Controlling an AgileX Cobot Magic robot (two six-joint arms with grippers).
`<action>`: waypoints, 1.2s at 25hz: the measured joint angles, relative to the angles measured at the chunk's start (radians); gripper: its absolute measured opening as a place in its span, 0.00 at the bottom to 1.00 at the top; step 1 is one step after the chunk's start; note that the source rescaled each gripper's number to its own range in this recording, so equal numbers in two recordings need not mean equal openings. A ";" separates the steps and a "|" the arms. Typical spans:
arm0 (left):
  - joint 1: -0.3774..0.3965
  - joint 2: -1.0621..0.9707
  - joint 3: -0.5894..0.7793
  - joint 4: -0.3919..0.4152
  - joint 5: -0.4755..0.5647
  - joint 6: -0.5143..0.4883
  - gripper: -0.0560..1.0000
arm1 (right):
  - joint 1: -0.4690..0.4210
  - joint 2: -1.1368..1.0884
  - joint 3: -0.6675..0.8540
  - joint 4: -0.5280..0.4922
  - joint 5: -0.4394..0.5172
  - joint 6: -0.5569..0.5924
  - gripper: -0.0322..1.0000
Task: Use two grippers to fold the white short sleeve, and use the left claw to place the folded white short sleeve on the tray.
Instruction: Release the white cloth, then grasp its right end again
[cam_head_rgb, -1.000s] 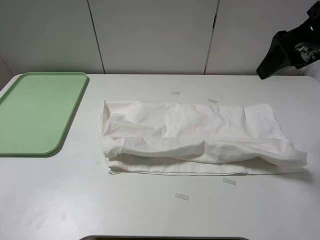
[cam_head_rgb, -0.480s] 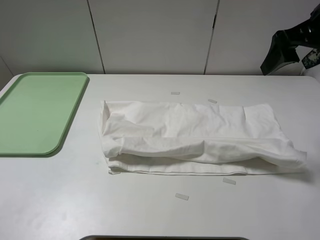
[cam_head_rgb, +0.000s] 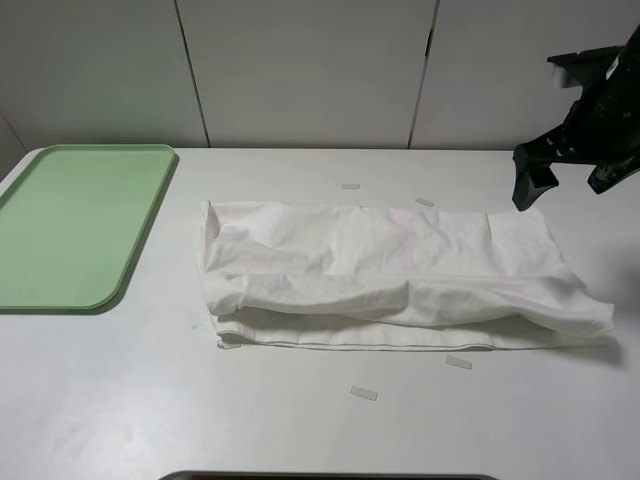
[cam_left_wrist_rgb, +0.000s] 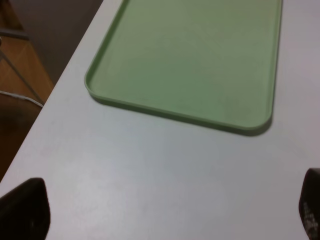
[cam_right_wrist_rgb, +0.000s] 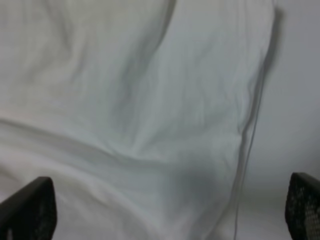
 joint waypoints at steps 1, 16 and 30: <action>0.000 0.000 0.000 0.000 0.000 0.000 1.00 | 0.000 0.014 0.000 -0.007 -0.006 0.000 1.00; 0.000 0.000 0.000 0.000 0.000 0.000 1.00 | -0.130 0.273 0.000 -0.045 -0.088 -0.060 1.00; 0.000 0.000 0.000 0.000 0.001 0.000 1.00 | -0.241 0.468 -0.001 0.047 -0.182 -0.176 1.00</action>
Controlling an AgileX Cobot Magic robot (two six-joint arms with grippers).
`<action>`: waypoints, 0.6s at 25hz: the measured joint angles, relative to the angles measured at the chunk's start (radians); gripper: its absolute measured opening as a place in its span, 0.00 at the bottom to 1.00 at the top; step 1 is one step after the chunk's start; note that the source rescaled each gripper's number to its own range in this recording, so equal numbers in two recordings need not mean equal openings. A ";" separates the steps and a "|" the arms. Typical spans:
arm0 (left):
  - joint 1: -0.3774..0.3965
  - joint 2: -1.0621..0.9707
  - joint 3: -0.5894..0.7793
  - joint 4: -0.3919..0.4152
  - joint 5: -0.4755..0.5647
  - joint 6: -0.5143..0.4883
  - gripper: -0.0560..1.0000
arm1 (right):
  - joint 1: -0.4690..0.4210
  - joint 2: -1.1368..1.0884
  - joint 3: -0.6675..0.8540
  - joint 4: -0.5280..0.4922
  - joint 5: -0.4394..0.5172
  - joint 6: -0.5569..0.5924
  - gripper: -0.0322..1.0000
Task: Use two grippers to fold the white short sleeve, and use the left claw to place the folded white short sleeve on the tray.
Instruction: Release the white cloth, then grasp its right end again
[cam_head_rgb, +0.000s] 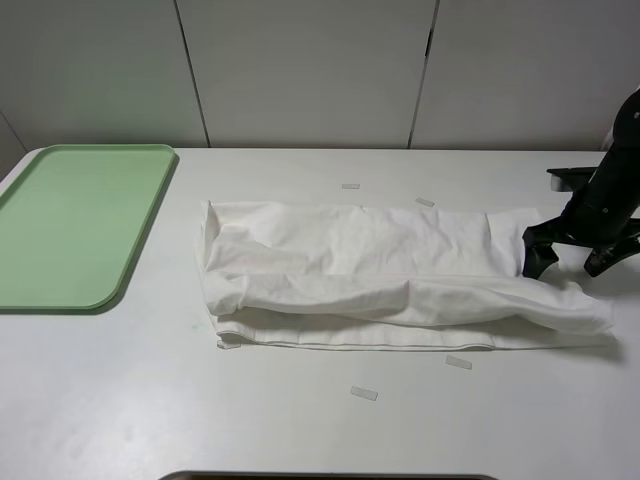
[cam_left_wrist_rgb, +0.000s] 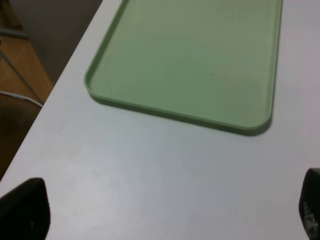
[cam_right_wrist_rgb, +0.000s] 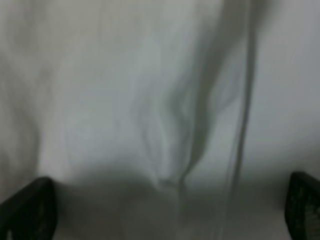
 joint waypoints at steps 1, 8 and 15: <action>0.000 0.000 0.000 0.000 0.000 0.000 1.00 | -0.003 0.008 0.000 0.014 -0.005 -0.015 1.00; 0.000 0.000 0.000 0.000 0.000 0.000 1.00 | -0.007 0.025 -0.006 0.037 -0.007 -0.050 1.00; 0.000 0.000 0.000 0.000 0.000 0.000 1.00 | -0.007 0.027 -0.010 0.051 -0.009 -0.058 0.79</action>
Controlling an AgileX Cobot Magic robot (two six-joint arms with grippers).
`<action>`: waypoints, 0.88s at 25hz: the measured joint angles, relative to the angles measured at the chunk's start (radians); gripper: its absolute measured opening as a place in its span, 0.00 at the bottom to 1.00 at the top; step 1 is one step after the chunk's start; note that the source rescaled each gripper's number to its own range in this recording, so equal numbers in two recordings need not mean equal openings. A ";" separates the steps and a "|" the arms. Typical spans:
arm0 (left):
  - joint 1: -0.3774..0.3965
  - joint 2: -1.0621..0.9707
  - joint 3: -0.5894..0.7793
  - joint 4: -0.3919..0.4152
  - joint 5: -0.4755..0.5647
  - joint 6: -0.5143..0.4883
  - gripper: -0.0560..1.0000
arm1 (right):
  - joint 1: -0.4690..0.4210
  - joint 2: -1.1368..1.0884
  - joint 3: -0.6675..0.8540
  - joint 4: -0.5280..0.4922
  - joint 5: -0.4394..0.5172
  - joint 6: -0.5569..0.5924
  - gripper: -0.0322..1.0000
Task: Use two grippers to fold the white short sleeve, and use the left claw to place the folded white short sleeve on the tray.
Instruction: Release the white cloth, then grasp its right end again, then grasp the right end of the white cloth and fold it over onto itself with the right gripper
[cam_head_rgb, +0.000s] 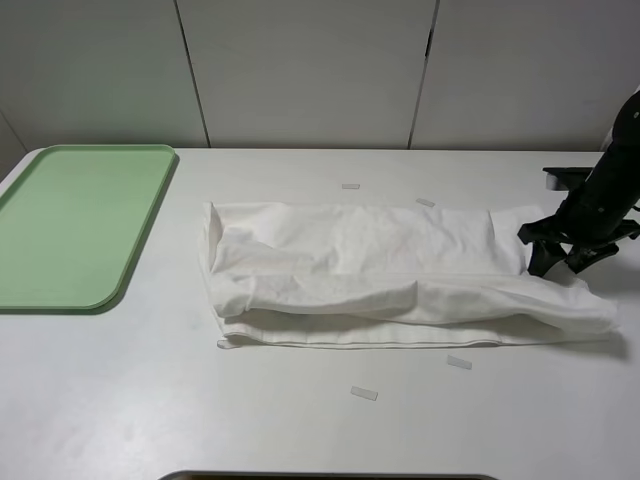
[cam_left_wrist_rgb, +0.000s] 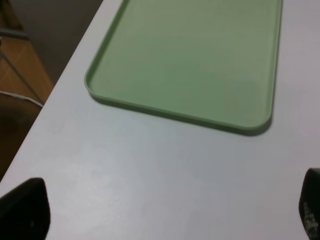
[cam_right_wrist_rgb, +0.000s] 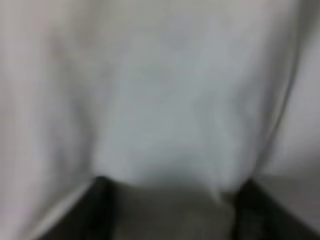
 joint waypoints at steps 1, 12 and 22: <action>0.000 0.000 0.000 0.000 0.000 0.000 1.00 | 0.000 0.001 0.000 0.007 0.000 -0.001 0.73; 0.000 0.000 0.000 0.000 0.000 0.000 1.00 | 0.003 0.003 -0.001 0.073 0.017 -0.003 0.04; 0.000 0.000 0.000 0.000 0.000 0.000 1.00 | 0.003 -0.081 0.003 -0.062 -0.004 0.021 0.04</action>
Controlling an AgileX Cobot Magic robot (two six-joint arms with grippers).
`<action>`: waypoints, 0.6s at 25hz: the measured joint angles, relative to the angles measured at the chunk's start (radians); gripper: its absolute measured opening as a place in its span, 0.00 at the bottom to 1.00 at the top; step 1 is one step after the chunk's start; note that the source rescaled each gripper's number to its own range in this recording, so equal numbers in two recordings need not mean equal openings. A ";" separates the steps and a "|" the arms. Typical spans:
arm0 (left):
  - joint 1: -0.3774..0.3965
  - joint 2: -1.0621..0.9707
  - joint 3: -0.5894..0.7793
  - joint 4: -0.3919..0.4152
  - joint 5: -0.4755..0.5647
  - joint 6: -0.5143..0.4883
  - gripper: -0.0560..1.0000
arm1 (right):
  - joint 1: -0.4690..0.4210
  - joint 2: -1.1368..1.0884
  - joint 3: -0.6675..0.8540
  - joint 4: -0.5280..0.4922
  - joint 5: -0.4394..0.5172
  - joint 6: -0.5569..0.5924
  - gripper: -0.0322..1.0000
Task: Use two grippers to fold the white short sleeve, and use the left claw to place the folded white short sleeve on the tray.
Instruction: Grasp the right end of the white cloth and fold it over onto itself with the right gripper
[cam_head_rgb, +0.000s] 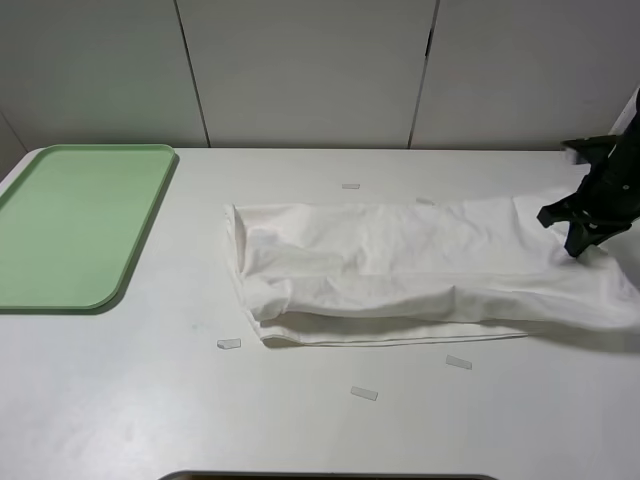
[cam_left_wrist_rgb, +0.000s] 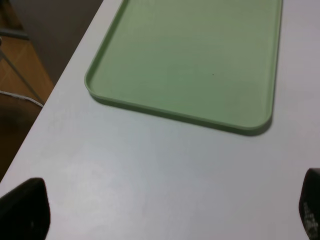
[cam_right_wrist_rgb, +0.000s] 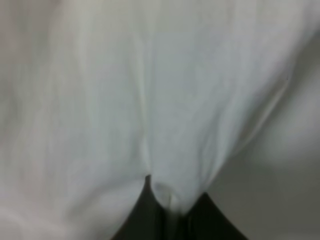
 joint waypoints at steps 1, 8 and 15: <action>0.000 0.000 0.000 0.000 0.000 0.000 1.00 | 0.000 -0.014 0.000 -0.015 0.001 0.010 0.04; 0.000 0.000 0.000 0.000 0.000 0.000 1.00 | 0.000 -0.155 -0.027 -0.162 0.091 0.078 0.04; 0.000 0.000 0.000 0.000 0.000 0.000 1.00 | 0.000 -0.176 -0.209 -0.171 0.248 0.090 0.04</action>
